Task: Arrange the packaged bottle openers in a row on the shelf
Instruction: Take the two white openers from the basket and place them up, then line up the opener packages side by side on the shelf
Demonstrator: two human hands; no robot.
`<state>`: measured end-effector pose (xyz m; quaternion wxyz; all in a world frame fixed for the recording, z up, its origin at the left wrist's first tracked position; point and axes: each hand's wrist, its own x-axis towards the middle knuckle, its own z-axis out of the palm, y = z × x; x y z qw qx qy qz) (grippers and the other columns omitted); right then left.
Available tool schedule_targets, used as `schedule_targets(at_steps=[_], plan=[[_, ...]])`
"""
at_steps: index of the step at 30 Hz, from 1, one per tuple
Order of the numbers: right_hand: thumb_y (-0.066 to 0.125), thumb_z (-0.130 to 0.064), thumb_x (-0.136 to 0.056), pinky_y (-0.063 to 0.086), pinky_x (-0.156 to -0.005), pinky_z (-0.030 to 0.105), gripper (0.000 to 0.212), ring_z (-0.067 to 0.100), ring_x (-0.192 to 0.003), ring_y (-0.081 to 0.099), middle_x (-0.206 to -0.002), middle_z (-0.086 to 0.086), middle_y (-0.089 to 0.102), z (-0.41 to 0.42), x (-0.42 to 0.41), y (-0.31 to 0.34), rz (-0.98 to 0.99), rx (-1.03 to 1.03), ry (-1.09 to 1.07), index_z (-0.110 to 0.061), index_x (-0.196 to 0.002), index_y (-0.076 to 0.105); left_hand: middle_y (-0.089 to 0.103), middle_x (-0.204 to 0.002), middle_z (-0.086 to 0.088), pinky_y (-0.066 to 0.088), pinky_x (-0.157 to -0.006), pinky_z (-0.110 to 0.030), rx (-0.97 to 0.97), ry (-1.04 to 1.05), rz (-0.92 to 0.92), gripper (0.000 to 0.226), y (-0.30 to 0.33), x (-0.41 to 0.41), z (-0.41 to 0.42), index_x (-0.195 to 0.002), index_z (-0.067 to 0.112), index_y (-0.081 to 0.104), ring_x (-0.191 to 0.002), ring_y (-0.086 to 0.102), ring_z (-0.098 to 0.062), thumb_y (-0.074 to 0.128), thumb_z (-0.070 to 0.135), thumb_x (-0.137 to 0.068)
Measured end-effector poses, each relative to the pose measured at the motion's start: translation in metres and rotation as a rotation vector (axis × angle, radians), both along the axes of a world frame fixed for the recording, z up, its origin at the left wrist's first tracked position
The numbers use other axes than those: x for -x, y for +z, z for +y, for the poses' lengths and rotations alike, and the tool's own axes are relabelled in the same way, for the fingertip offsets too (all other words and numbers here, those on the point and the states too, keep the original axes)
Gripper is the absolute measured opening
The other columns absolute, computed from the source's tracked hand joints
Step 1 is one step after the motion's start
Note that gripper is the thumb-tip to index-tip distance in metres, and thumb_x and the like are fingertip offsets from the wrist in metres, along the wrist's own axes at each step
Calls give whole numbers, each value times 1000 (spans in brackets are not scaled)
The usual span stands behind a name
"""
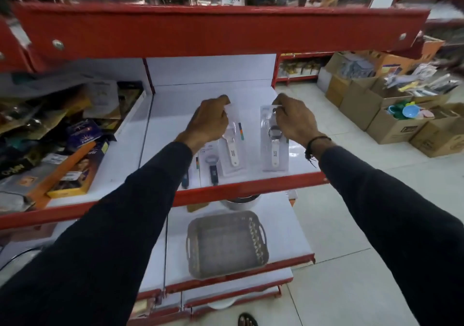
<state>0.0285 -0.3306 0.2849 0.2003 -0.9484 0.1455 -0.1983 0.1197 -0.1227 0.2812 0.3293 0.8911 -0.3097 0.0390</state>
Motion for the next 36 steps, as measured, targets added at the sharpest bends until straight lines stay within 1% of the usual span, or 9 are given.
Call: schedule_targets(at_steps=[4, 8, 10, 12, 14, 17, 20, 29, 36], plan=[[37, -16, -92, 46, -79, 39, 30, 35, -103, 59, -118, 13, 66, -8, -15, -30, 222, -11, 50, -17, -115, 57, 65, -130, -20, 50, -103, -44, -152, -82, 221, 39, -32, 0, -16, -131, 7, 62, -118, 62, -39, 39, 5, -99], [43, -31, -94, 39, -100, 50, 49, 31, -128, 50, -146, 2, 51, -11, -21, -37, 373, 298, 76, -29, -143, 45, 25, -168, -13, 14, -127, -49, -405, -110, 203, 55, -39, -8, -3, -159, 14, 28, -154, 24, -30, 40, 23, -107], [49, -40, -94, 38, -105, 50, 56, 26, -136, 45, -153, -4, 43, -7, -22, -35, 337, 369, 139, -31, -148, 39, 28, -167, -13, 22, -124, -40, -423, -124, 221, 59, -30, -18, 23, -158, 14, 31, -152, 28, -29, 51, 27, -105], [59, -49, -90, 36, -110, 45, 56, 19, -139, 42, -153, -10, 43, 5, -21, -32, 330, 220, 286, -34, -143, 46, 41, -158, -11, 36, -117, -38, -527, -131, 245, 61, -23, -25, 55, -152, 16, 42, -143, 42, -28, 65, 30, -97], [67, -57, -82, 30, -116, 45, 61, 17, -140, 39, -153, -13, 43, 29, -23, -33, 419, 8, 446, -38, -138, 51, 45, -154, -6, 41, -112, -36, -706, -122, 289, 74, -17, -28, 85, -151, 18, 42, -138, 46, -25, 75, 37, -88], [70, -65, -75, 25, -117, 50, 77, 21, -142, 35, -157, -9, 38, 68, -30, -45, 582, 51, 559, -38, -143, 46, 48, -149, 2, 42, -113, -41, -860, -120, 332, 86, -19, -21, 105, -146, 23, 46, -134, 49, -24, 84, 50, -74], [74, -65, -71, 28, -113, 47, 80, 24, -139, 36, -154, -5, 41, 86, -37, -58, 631, 112, 585, -39, -142, 47, 57, -133, 3, 51, -102, -44, -786, -129, 314, 77, -26, -10, 109, -131, 26, 57, -117, 57, -22, 90, 49, -65], [83, -61, -60, 30, -110, 46, 78, 24, -135, 38, -148, -7, 48, 88, -43, -60, 608, 59, 582, -39, -131, 59, 58, -118, 6, 48, -86, -35, -665, -126, 299, 68, -29, -1, 113, -125, 26, 59, -107, 59, -22, 91, 41, -67], [84, -61, -61, 29, -112, 48, 83, 27, -139, 37, -152, -4, 43, 86, -41, -50, 634, 47, 588, -40, -136, 54, 56, -136, 2, 51, -103, -47, -813, -121, 304, 76, -20, -5, 102, -132, 23, 55, -119, 57, -26, 90, 44, -68]])
